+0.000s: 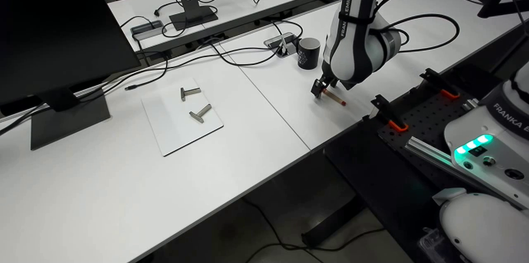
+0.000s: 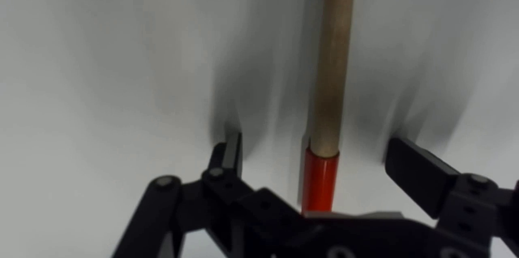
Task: Pick the marker and put it in the cup
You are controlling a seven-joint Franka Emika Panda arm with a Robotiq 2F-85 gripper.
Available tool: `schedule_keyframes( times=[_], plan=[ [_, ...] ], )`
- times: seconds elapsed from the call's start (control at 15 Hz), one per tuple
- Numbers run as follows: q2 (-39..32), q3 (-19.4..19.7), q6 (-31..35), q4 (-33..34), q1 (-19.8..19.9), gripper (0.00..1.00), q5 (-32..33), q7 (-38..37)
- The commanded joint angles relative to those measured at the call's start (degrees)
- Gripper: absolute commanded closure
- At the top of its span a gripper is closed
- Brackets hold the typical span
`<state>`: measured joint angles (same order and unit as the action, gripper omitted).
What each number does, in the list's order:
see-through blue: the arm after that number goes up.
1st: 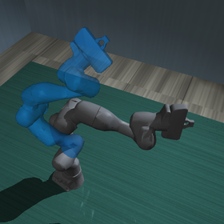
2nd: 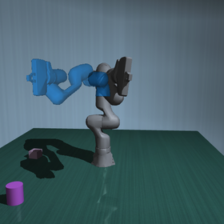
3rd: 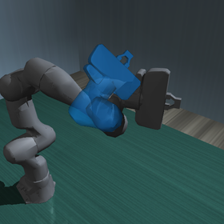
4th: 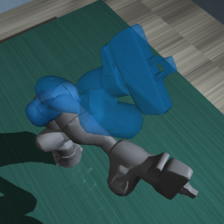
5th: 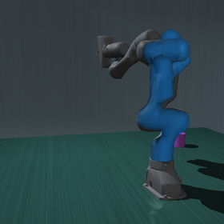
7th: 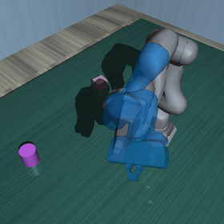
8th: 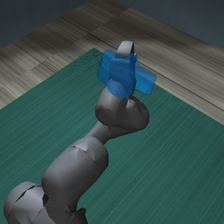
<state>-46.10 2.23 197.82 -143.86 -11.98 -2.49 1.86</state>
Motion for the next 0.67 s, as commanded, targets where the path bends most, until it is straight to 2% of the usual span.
schedule_keyframes(
  times=[0.0,0.33,0.47,0.6],
  plan=[
    [-0.1,-2.1,-0.2,0.8,4.1,0.4,2.3,0.5],
    [-0.1,-2.1,-0.2,1.1,4.7,0.73,2.1,0.4],
    [0.5,-1.2,-0.2,1.3,3.4,0.86,1.0,0.0],
    [1.8,-0.8,-0.1,2.0,2.7,0.93,0.2,-0.5]
  ],
)
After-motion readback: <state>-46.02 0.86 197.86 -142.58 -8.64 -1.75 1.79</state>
